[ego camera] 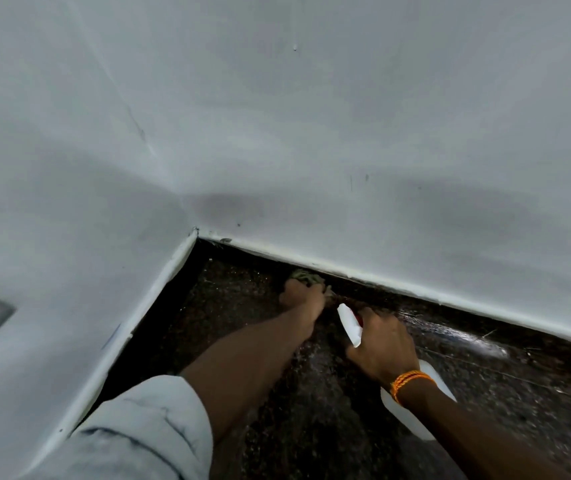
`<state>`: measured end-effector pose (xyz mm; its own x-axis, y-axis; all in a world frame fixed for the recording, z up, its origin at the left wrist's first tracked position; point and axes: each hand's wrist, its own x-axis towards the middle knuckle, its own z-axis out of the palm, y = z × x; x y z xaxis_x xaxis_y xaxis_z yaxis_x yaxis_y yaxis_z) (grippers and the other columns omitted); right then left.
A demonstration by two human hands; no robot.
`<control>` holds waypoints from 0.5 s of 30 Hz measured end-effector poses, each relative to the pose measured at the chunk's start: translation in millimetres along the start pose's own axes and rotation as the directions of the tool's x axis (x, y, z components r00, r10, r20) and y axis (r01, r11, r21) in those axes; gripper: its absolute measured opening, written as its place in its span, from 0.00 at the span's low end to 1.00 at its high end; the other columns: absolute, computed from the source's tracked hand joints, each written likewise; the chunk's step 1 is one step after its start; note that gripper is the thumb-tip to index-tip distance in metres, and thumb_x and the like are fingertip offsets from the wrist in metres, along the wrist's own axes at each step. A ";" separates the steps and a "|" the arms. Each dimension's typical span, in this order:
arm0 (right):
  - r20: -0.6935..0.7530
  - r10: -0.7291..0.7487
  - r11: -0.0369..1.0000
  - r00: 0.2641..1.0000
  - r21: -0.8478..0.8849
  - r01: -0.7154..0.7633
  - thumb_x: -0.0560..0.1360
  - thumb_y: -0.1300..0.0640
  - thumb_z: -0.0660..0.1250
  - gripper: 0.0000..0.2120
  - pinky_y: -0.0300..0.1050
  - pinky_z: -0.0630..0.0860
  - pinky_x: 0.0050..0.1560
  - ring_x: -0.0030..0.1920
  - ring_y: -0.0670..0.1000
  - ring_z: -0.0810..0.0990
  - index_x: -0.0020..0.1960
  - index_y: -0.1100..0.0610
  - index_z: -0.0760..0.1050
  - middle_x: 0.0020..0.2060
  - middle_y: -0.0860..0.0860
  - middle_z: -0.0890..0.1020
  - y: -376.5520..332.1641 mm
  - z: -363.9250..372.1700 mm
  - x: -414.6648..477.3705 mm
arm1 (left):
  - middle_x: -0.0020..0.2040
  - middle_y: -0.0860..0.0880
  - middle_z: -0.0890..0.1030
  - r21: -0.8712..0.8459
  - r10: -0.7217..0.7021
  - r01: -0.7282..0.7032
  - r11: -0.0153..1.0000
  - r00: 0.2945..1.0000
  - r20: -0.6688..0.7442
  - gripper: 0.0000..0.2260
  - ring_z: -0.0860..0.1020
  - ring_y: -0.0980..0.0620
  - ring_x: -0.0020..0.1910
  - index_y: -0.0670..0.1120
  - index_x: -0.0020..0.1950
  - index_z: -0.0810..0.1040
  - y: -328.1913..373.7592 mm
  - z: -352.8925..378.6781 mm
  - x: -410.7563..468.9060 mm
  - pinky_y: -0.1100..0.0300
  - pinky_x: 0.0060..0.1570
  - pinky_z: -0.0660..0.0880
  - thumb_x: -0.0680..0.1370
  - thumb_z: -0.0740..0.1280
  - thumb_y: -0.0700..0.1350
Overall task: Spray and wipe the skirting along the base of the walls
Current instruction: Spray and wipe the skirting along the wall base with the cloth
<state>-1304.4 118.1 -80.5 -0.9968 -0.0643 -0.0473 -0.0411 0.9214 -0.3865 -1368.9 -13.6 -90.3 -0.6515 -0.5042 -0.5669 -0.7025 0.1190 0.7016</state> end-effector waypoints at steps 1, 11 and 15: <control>-0.013 0.009 1.000 1.000 0.001 -0.009 0.77 0.45 0.63 0.17 0.54 0.78 0.39 0.41 0.65 0.82 0.41 0.59 0.76 0.39 0.61 0.83 3.4 0.5 0.6 | 0.63 0.39 0.75 -0.011 -0.003 0.003 1.000 1.000 0.007 0.18 0.76 0.41 0.59 0.40 0.64 0.73 0.9 4.3 -3.4 0.57 0.56 0.74 0.77 0.68 0.45; 0.018 0.028 1.000 0.999 -0.010 -0.028 0.73 0.47 0.66 0.14 0.52 0.77 0.42 0.44 0.64 0.82 0.45 0.58 0.76 0.43 0.59 0.83 4.3 -11.2 -10.8 | 0.59 0.40 0.80 -0.130 -0.116 0.083 0.988 0.957 -0.267 0.17 0.78 0.40 0.57 0.38 0.64 0.75 21.3 -53.0 51.6 0.50 0.58 0.77 0.78 0.65 0.42; -0.021 0.012 1.000 1.000 -0.001 -0.012 0.76 0.44 0.64 0.17 0.53 0.76 0.41 0.43 0.65 0.82 0.41 0.58 0.75 0.41 0.60 0.83 -3.7 -5.6 -5.8 | 0.44 0.45 0.81 -0.191 -0.102 0.068 0.979 0.979 -0.175 0.14 0.79 0.48 0.40 0.38 0.60 0.77 30.3 -47.3 36.2 0.58 0.45 0.78 0.75 0.68 0.38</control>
<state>-1298.9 117.2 -73.7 -0.9985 -0.0450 -0.0327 -0.0290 0.9226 -0.3847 -1400.3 -68.8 -69.1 -0.5158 -0.6559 -0.5512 -0.6778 -0.0811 0.7308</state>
